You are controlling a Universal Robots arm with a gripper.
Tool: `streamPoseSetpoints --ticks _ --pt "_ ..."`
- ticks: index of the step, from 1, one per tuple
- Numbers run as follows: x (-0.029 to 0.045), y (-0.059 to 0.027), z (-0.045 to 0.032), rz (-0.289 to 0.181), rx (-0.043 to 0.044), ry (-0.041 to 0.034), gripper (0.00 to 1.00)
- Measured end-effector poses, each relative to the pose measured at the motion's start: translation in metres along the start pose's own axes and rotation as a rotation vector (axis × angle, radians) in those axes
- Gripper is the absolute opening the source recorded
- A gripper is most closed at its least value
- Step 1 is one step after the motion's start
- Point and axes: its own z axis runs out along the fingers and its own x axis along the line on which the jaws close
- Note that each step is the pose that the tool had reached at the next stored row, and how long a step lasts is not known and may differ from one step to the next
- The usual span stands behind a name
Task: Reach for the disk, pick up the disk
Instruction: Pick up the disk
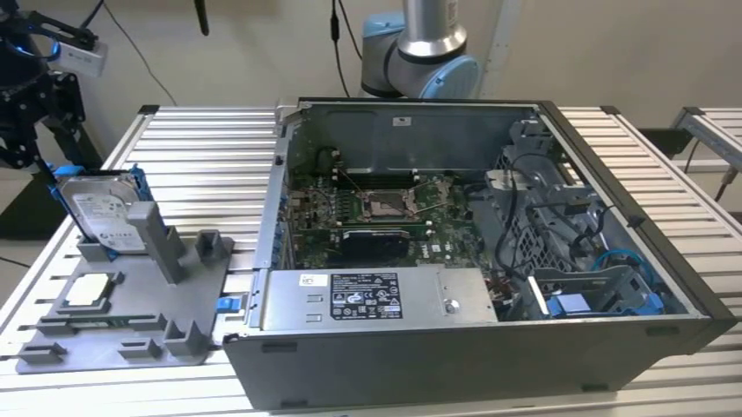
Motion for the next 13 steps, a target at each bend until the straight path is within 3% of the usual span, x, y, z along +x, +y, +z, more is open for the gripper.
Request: streamPoseSetpoints --ticks 13 --pt "-0.0046 0.0004 0.0232 -0.038 0.0091 -0.0032 1.00"
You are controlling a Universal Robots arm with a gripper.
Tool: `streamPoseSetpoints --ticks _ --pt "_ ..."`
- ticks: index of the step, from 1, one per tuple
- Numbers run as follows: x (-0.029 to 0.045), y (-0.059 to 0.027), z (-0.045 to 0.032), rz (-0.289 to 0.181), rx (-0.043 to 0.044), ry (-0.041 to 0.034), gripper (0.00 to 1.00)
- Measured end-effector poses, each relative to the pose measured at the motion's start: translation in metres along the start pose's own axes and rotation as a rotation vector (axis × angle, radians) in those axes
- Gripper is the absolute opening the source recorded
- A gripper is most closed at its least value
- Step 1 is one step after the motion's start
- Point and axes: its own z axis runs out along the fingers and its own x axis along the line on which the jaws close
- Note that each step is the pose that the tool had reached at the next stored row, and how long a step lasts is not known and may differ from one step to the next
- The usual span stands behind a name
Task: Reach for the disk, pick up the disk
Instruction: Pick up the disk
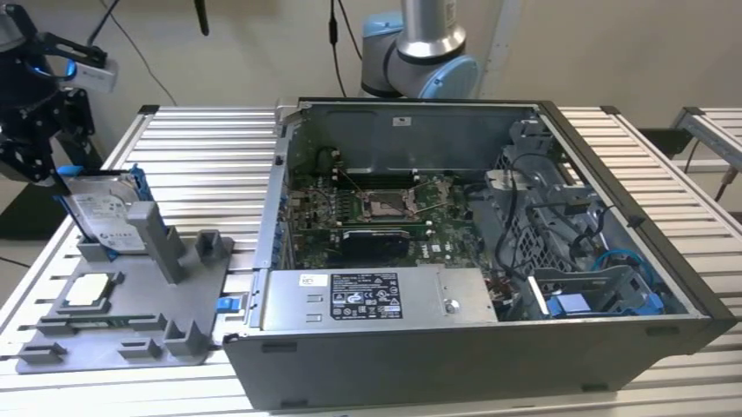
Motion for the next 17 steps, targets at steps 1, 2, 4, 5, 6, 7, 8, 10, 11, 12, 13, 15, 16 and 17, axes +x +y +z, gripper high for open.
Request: streamPoseSetpoints --ticks 1,2,4,5,6,7,8,10,11,12,13,15,16,17 --pt "-0.0009 0.0001 0.0018 -0.007 0.0008 0.0001 1.00" --pt "-0.0019 0.0002 0.0036 -0.013 0.0018 0.0001 1.00" --pt "-0.0040 0.0006 0.0072 -0.025 0.0043 -0.0002 1.00" --pt "-0.0052 0.0008 0.0090 -0.031 0.0056 -0.0004 1.00" --pt "-0.0066 0.0010 0.0109 -0.035 0.0069 -0.0005 1.00" --pt "-0.0079 0.0013 0.0128 -0.038 0.0083 -0.0008 1.00" --pt "-0.0091 0.0017 0.0147 -0.040 0.0092 -0.0010 1.00" --pt "-0.0092 0.0019 0.0181 -0.047 0.0093 -0.0008 1.00" --pt "-0.0089 0.0020 0.0190 -0.052 0.0091 -0.0006 1.00" --pt "-0.0087 0.0021 0.0202 -0.057 0.0092 -0.0006 1.00" --pt "-0.0085 0.0023 0.0219 -0.062 0.0092 -0.0005 1.00" --pt "-0.0078 0.0022 0.0252 -0.071 0.0091 -0.0003 1.00" --pt "-0.0071 0.0021 0.0263 -0.075 0.0089 -0.0001 1.00" --pt "-0.0063 0.0020 0.0276 -0.079 0.0088 0.0000 1.00"
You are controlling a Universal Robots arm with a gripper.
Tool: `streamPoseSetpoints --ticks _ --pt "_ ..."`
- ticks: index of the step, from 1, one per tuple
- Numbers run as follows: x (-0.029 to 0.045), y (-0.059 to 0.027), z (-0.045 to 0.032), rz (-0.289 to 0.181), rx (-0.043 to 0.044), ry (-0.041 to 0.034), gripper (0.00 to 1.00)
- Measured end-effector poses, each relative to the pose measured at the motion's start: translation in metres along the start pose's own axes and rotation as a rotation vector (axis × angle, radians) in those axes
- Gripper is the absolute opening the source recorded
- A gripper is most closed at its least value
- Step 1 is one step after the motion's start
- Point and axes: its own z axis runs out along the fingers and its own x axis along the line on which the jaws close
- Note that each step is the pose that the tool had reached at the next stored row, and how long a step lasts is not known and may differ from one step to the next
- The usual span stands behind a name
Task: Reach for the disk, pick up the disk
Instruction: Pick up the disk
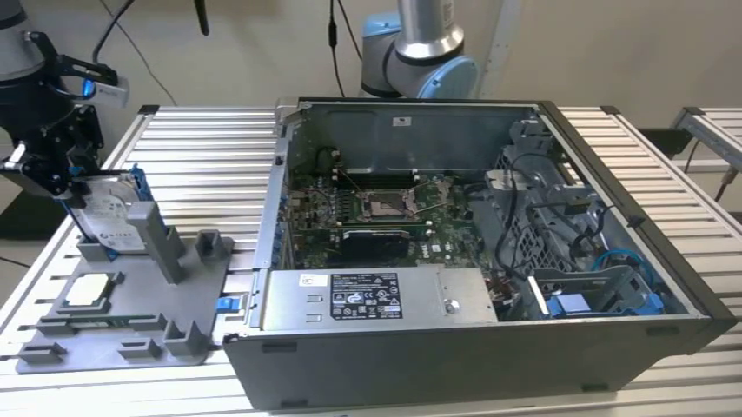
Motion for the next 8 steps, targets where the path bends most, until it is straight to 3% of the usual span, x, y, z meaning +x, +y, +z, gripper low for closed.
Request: streamPoseSetpoints --ticks 8 --pt "0.0023 0.0000 0.0051 -0.046 0.0016 0.0003 1.00"
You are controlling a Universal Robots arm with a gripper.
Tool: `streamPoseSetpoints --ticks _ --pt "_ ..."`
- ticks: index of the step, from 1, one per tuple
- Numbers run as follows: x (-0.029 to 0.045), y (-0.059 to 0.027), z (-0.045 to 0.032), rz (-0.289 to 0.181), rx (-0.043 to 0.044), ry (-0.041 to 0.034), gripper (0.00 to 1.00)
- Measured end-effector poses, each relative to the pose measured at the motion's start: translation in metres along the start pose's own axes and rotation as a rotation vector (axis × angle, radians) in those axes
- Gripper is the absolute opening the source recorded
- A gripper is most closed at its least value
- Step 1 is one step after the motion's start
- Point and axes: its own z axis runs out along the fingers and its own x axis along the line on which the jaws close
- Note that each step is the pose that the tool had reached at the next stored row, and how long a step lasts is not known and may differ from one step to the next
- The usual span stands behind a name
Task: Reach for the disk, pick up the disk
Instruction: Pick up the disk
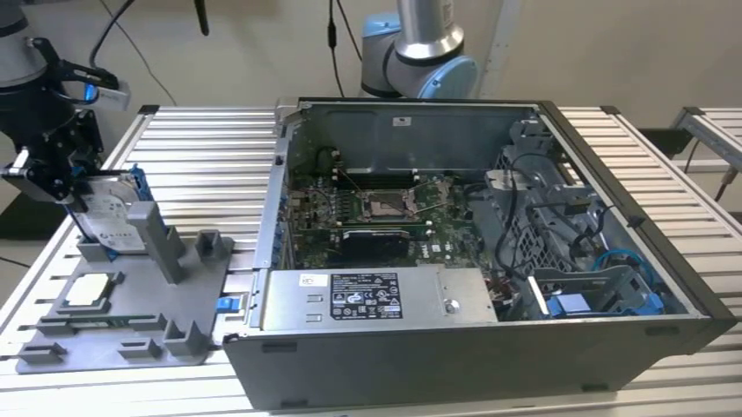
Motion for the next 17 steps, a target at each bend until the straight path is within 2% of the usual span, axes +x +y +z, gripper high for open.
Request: streamPoseSetpoints --ticks 13,14,17 --pt "0.0005 -0.0001 0.0053 -0.009 0.0008 0.0000 1.00" --pt "0.0005 0.0000 0.0052 -0.009 0.0007 0.0000 0.00" --pt "0.0005 0.0000 0.0054 -0.009 0.0008 0.0000 0.00"
